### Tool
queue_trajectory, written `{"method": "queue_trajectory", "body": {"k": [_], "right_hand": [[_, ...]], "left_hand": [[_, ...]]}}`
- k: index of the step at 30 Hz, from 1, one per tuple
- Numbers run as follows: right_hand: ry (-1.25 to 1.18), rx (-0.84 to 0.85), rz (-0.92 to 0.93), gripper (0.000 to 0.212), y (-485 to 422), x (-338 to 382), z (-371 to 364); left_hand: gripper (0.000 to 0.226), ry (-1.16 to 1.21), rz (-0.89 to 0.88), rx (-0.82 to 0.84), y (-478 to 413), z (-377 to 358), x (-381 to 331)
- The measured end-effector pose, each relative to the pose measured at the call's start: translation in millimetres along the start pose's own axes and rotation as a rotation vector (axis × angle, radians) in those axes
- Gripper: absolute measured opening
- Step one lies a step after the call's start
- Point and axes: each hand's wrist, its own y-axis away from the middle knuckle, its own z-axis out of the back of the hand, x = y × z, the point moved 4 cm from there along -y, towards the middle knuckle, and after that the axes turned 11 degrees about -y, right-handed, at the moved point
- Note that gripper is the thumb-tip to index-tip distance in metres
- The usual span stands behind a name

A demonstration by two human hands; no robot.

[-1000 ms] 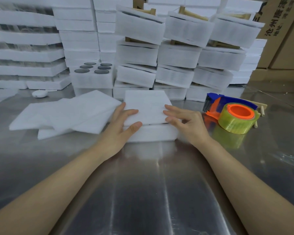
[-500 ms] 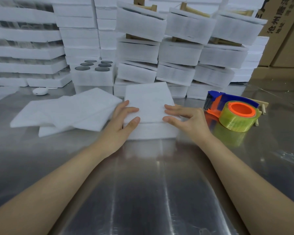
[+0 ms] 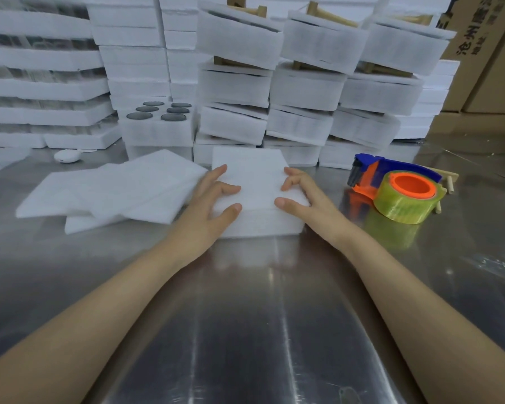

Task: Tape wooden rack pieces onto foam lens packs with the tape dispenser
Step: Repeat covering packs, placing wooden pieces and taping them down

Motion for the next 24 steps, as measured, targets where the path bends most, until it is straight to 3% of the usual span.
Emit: {"method": "queue_trajectory", "body": {"k": [2,6,10,13,17,19,20,22,24], "right_hand": [[-0.048,0.048,-0.055,0.020,0,-3,-1],[-0.074,0.088,-0.115,0.053,1,-4,0],[-0.062,0.071,-0.133,0.054,-2,-7,1],[-0.013,0.048,-0.122,0.054,-5,-7,0],[0.107,0.030,-0.094,0.056,-5,-2,5],[0.240,-0.143,0.027,0.045,-2,10,24],[0.302,-0.306,0.124,0.034,2,20,39],[0.330,-0.738,0.235,0.021,18,35,77],[0.252,-1.175,0.208,0.027,42,33,121]], "left_hand": [[0.025,-0.011,-0.026,0.017,1,-1,-3],[0.024,0.014,0.031,0.031,1,1,-4],[0.031,-0.443,-0.052,-0.132,-14,2,-28],[0.048,-0.656,0.040,-0.204,-30,3,-53],[0.035,-0.836,0.009,-0.240,-40,-13,-60],[0.042,-0.879,0.002,-0.227,-40,-19,-57],[0.046,-0.872,-0.005,-0.236,-40,-19,-55],[0.050,-0.859,-0.025,-0.260,-38,-18,-52],[0.052,-0.856,-0.041,-0.276,-37,-19,-52]]}}
